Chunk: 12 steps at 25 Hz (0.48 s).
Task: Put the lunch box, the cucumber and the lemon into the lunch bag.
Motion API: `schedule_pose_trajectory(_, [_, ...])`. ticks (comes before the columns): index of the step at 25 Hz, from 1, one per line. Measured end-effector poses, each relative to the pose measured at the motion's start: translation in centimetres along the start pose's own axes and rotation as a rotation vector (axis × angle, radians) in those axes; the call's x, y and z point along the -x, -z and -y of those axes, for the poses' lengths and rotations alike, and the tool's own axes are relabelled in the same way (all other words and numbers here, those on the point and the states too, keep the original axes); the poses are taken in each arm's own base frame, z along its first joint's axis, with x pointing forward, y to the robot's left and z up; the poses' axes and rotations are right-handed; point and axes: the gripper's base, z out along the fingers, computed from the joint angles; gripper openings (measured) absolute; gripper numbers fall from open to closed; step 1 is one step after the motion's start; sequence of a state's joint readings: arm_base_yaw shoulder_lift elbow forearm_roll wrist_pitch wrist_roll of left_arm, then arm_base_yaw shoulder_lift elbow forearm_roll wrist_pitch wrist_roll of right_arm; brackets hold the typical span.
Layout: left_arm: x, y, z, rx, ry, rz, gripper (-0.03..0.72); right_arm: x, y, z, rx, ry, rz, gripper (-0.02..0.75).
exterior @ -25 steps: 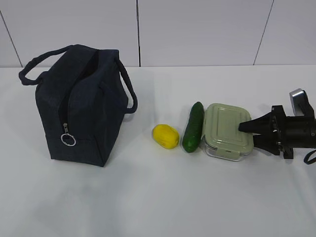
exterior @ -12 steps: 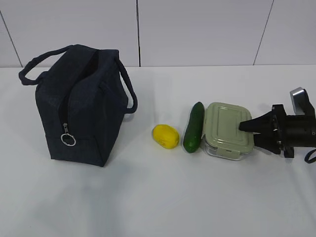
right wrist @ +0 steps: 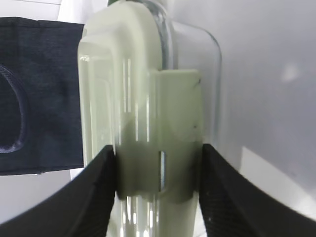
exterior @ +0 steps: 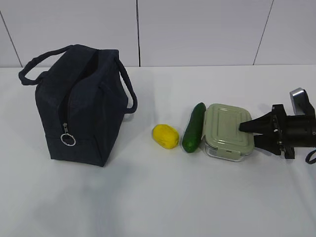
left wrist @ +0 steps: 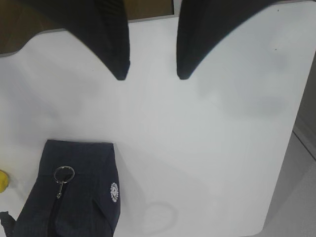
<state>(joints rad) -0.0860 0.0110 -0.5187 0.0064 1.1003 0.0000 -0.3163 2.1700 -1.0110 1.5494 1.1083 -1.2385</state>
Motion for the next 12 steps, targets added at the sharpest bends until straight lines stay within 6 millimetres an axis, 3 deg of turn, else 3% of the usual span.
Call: schedule_pose_trajectory(12, [0.0, 0.1, 0.1, -0.006, 0.003, 0.002, 0.236, 0.3, 0.6, -1.3, -0.001, 0.027, 0.007, 0.383])
